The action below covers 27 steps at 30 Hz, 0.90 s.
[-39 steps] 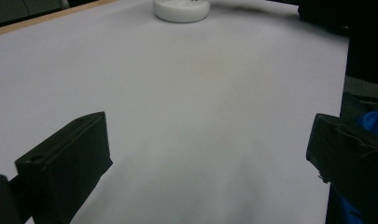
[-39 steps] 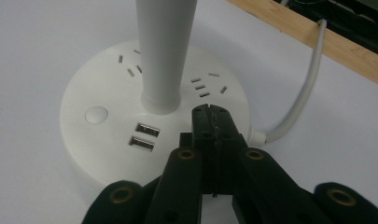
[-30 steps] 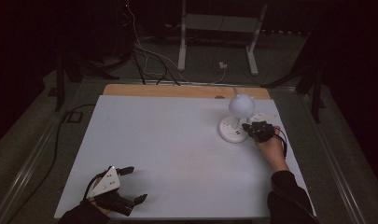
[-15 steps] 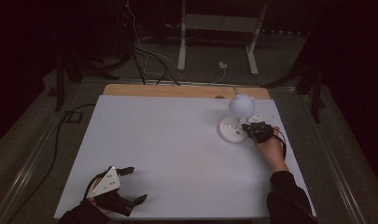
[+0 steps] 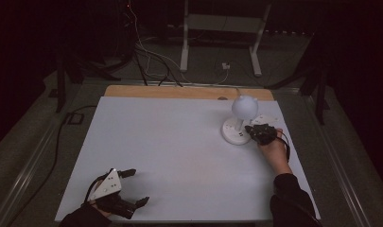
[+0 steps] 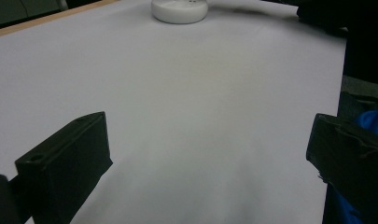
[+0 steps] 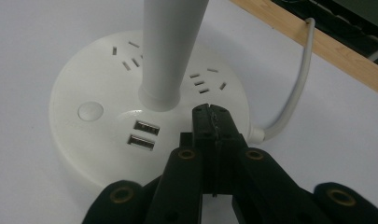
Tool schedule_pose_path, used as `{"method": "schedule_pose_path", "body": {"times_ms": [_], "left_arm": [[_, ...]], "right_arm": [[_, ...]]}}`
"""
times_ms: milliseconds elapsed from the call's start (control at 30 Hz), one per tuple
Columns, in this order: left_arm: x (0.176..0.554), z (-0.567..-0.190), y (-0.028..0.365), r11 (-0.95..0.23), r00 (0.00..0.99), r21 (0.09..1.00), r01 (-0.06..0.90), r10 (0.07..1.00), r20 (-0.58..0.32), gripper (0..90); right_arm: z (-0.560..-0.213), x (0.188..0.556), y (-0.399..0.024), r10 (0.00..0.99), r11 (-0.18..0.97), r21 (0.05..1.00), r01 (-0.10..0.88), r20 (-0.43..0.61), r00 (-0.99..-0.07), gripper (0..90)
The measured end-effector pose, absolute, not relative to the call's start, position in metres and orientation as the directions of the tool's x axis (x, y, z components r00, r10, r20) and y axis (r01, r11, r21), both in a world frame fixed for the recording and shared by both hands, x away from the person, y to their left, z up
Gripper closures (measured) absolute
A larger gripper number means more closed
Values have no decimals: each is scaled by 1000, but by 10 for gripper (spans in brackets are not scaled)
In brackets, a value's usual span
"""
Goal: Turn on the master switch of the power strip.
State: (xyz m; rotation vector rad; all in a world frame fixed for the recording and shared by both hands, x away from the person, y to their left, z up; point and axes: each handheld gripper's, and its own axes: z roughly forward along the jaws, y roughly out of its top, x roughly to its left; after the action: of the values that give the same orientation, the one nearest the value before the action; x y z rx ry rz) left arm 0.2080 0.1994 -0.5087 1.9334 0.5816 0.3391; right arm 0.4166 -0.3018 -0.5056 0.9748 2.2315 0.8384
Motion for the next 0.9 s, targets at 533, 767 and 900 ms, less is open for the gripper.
{"method": "schedule_pose_path", "body": {"times_ms": [533, 767, 900], "left_arm": [[208, -508, 200, -338, 840, 910, 241, 542, -22, 2], [209, -509, 201, -337, 838, 909, 246, 544, -25, 2], [209, -508, 201, -336, 837, 910, 244, 546, -23, 2]], "right_arm": [[-506, 415, -302, 797, 512, 745, 427, -226, -560, 900], [-506, 413, -300, 802, 495, 766, 410, -221, -555, 900], [-505, 413, -304, 813, 471, 776, 419, -197, -548, 900]]}}
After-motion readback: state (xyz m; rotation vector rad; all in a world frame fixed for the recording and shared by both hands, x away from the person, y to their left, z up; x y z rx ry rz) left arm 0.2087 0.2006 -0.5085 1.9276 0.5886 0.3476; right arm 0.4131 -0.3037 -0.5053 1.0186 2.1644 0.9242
